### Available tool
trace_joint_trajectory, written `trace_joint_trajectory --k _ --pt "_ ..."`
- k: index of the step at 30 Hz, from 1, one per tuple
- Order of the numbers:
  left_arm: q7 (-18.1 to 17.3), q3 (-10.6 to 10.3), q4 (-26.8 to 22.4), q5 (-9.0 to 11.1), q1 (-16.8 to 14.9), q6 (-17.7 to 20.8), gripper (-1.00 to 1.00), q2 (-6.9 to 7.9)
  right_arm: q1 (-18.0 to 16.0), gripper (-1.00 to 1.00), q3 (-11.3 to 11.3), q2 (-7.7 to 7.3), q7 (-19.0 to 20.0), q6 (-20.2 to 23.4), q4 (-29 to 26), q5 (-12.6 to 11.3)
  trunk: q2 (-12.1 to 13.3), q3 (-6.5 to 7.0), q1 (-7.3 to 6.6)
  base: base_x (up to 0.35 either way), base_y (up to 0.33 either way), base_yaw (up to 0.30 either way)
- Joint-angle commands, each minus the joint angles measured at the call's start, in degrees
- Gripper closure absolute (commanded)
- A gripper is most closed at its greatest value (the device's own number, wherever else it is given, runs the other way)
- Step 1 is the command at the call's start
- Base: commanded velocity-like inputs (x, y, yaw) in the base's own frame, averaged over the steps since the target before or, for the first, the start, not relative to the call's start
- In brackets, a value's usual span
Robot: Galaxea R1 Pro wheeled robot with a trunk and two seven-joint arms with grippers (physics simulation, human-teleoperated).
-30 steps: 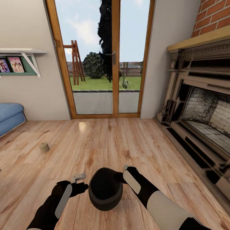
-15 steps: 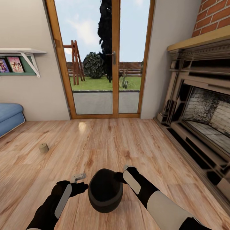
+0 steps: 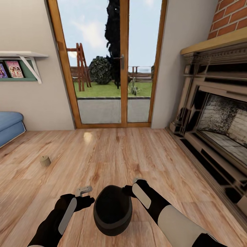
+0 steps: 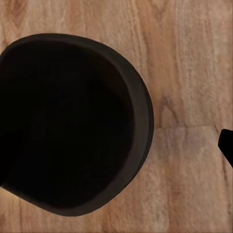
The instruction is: Place each of the two pumpkins and all three candles from the living room inside a cabinet in the living room (use any cabinet), then make sure every cabinet is closed, and position the cauldron so it is next to a table in the living room.
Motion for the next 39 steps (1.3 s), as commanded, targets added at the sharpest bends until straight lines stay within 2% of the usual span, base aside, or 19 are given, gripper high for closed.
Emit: trace_joint_trajectory --k 1,15,19,33,39 --pt "0.0 0.0 0.0 0.0 0.0 0.0 -1.00 0.00 0.0 -1.00 0.0 0.00 0.0 0.0 0.1 0.0 0.0 0.00 0.00 0.054 0.000 0.000" --pt "0.1 0.1 0.0 0.0 0.0 0.0 -1.00 -0.18 0.0 -1.00 0.1 0.00 -0.1 0.4 1.2 -0.1 0.0 0.00 0.00 0.098 0.000 0.000" --pt "0.2 0.1 0.0 0.0 0.0 0.0 -1.00 -0.20 -0.1 -1.00 0.1 0.00 -0.1 1.1 2.1 -0.2 -1.6 -0.72 0.88 0.002 0.000 0.000" --pt "0.3 0.1 0.0 0.0 0.0 0.0 -1.00 -0.35 0.0 -1.00 0.1 0.00 0.0 1.2 2.3 -0.3 -1.8 -3.82 1.24 0.000 0.000 0.000" --pt "0.2 0.1 0.0 0.0 0.0 -0.1 -1.00 -0.43 0.0 -1.00 0.1 0.00 0.0 1.0 2.3 -0.3 -1.8 -4.04 1.27 0.000 0.000 0.000"
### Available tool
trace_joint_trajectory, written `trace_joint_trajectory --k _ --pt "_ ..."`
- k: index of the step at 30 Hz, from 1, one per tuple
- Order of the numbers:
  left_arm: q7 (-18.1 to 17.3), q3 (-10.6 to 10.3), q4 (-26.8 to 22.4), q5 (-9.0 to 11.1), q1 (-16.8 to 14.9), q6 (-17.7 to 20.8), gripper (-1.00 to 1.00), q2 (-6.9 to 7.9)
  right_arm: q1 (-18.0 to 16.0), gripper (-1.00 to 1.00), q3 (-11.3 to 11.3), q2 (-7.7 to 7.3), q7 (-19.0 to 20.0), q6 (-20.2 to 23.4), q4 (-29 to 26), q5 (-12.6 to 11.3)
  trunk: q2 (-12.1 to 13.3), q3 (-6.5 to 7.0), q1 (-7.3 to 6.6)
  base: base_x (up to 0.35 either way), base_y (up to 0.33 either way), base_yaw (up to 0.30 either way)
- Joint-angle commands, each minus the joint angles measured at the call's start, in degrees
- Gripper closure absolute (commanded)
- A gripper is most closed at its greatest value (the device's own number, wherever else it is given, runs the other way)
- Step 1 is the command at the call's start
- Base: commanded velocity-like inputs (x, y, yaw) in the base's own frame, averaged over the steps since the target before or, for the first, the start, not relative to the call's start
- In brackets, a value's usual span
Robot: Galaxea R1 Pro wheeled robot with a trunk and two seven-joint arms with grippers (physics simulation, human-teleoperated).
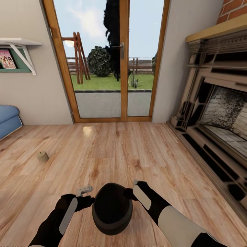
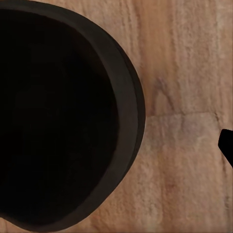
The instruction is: Place each of the two pumpkins and all three candles from the living room inside a cabinet in the living room (use any cabinet), then make sure every cabinet is closed, and position the cauldron so it is next to a table in the living room.
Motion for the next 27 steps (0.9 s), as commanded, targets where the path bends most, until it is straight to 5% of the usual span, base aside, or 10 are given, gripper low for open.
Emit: trace_joint_trajectory --k 1,11,27 --pt "0.0 0.0 0.0 0.0 0.0 0.0 -1.00 -0.01 0.0 -1.00 0.0 0.00 0.0 -0.1 0.0 0.0 0.0 -0.23 0.02 0.000 0.000 0.000" --pt "-0.2 -0.1 0.0 0.1 0.0 -1.2 -1.00 -0.02 0.0 -1.00 0.0 0.00 0.0 -0.5 0.1 0.3 -0.2 -2.44 0.28 0.000 0.000 0.000" --pt "-0.3 -0.3 0.2 0.2 0.0 -3.8 -1.00 -0.02 0.1 -1.00 0.1 0.00 0.0 -0.7 0.3 0.5 -0.2 -2.44 0.28 0.000 0.000 0.000"
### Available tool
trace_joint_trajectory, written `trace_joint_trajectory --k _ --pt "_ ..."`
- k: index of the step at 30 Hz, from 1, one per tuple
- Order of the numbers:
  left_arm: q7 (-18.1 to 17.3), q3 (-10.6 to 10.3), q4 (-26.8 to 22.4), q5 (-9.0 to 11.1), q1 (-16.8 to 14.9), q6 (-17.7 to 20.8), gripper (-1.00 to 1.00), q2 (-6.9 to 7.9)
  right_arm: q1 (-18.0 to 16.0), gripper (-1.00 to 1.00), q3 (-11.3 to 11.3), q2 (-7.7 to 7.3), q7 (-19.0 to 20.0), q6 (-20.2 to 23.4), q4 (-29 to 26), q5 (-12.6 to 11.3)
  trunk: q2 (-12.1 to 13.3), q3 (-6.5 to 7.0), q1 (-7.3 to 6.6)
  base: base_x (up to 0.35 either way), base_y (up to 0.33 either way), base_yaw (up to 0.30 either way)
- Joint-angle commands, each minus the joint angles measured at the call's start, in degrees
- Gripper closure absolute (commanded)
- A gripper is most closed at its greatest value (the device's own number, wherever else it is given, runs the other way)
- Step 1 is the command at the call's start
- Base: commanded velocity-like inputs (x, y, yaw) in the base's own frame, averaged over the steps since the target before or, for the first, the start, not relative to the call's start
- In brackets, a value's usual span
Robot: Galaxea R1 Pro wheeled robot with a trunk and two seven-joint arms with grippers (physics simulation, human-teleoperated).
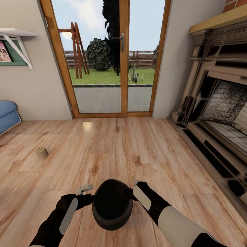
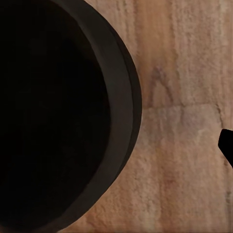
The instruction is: Place each of the two pumpkins and all three candles from the living room inside a cabinet in the living room (use any cabinet), then make sure every cabinet is closed, and position the cauldron so it is next to a table in the living room.
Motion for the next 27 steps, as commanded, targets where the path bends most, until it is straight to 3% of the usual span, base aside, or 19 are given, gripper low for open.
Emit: trace_joint_trajectory --k 1,8,15,22,27 --pt "0.0 0.0 0.0 0.0 0.0 0.0 -1.00 -0.01 0.0 -1.00 0.0 0.00 0.0 -0.3 0.2 0.0 0.0 0.00 0.00 0.000 0.000 0.000" --pt "0.0 0.1 0.0 0.2 0.0 0.0 -1.00 -0.01 -0.1 -1.00 1.0 0.00 1.3 -2.4 1.6 0.1 -0.1 -1.33 0.15 0.000 0.000 0.000" --pt "0.0 0.1 0.0 0.2 0.0 -0.1 -1.00 -0.03 0.0 -1.00 1.7 0.00 2.4 -2.7 1.8 0.2 -0.1 -1.33 0.15 0.000 0.000 0.000" --pt "0.0 0.1 0.0 0.2 0.0 -0.1 -1.00 -0.08 -0.1 -1.00 2.4 0.00 2.6 -3.0 1.9 0.3 -0.1 -2.44 0.28 0.000 0.000 0.000" --pt "0.0 0.0 0.0 0.2 0.0 -0.1 -1.00 -0.09 -0.1 -1.00 2.8 0.00 2.6 -5.1 1.9 0.2 -0.1 -2.44 0.28 0.000 0.000 0.000"
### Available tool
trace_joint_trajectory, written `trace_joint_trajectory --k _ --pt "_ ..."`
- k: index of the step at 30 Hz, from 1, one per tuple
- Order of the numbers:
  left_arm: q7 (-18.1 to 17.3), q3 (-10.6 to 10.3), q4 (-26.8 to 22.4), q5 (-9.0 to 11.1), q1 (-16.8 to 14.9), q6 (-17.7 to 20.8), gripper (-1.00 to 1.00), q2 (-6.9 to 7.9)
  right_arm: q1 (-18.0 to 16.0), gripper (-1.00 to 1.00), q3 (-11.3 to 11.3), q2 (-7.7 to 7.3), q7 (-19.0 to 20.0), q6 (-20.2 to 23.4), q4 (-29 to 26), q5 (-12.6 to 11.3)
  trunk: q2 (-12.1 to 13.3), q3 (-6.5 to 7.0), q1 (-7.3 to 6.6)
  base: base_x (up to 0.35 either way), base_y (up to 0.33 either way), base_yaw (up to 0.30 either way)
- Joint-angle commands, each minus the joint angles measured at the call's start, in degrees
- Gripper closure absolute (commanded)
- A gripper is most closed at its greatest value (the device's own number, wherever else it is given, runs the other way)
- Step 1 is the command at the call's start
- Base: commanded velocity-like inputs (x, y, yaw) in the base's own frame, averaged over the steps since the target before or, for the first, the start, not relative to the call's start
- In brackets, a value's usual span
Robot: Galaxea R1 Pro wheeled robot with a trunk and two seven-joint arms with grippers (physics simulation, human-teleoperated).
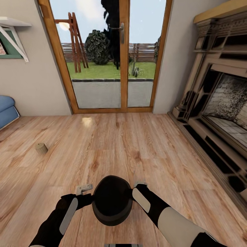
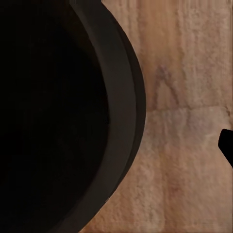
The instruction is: Place each of the two pumpkins and all three candles from the living room inside a cabinet in the living room (use any cabinet), then make sure every cabinet is closed, and position the cauldron so it is next to a table in the living room.
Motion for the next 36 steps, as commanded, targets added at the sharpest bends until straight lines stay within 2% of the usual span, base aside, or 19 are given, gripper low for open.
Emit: trace_joint_trajectory --k 1,4,9,15,17,18,21,24,29,33,36 --pt "0.0 0.0 0.0 0.0 0.0 0.0 -1.00 0.00 0.0 -1.00 0.0 0.00 0.0 -0.2 0.0 0.0 0.0 -0.22 0.03 0.000 0.000 0.000" --pt "0.0 -0.1 0.0 0.0 0.0 0.0 -1.00 0.00 0.0 -1.00 0.1 0.00 0.0 -0.3 0.0 0.0 -0.1 -0.89 0.10 0.000 0.000 0.000" --pt "0.0 -0.2 0.0 0.0 0.0 -0.1 -1.00 0.00 0.0 -1.00 0.2 0.00 0.1 -0.4 0.0 0.0 -0.1 -0.89 0.10 0.000 0.000 0.000" --pt "0.0 -0.3 0.1 0.0 0.0 -0.1 -1.00 0.00 0.0 -1.00 1.8 0.00 0.2 -0.5 0.0 0.0 -0.1 -1.99 0.23 0.000 0.000 0.000" --pt "-0.2 -0.3 0.1 0.0 0.0 -0.1 -1.00 0.00 0.0 -1.00 2.0 0.00 0.2 -0.5 0.0 0.0 -0.1 -1.99 0.23 0.000 0.000 0.000" --pt "-0.7 -0.3 0.1 0.0 0.0 -0.1 -1.00 0.00 0.0 -1.00 2.0 0.00 0.2 -0.5 0.0 0.0 -0.1 -1.99 0.23 0.000 0.000 0.000" --pt "-5.3 -0.2 0.1 -0.1 0.0 -0.1 -1.00 0.06 0.0 -1.00 2.1 0.00 0.2 -0.5 0.0 0.0 -0.1 -1.99 0.23 0.000 0.000 0.000" --pt "-7.7 -0.2 0.2 -0.1 0.0 -0.1 -1.00 0.09 0.0 -1.00 2.1 0.00 0.2 -0.5 0.0 0.0 -0.1 -1.99 0.23 0.000 0.000 0.000" --pt "-8.7 -0.3 0.2 -0.2 0.0 -0.1 -1.00 0.09 0.0 -1.00 2.1 0.00 0.2 -0.5 0.0 0.0 -0.1 -1.99 0.23 0.000 0.000 0.000" --pt "-8.9 -0.2 0.2 -0.2 0.0 -0.1 -1.00 0.09 0.0 -1.00 2.1 0.00 0.2 -0.5 0.0 0.0 -0.2 -2.88 0.34 0.000 0.000 0.000" --pt "-8.9 -0.2 0.2 -0.2 0.0 -0.1 -1.00 0.09 0.0 -1.00 2.1 0.00 0.3 -0.5 0.0 0.0 -0.2 -2.88 0.34 0.000 0.000 0.000"
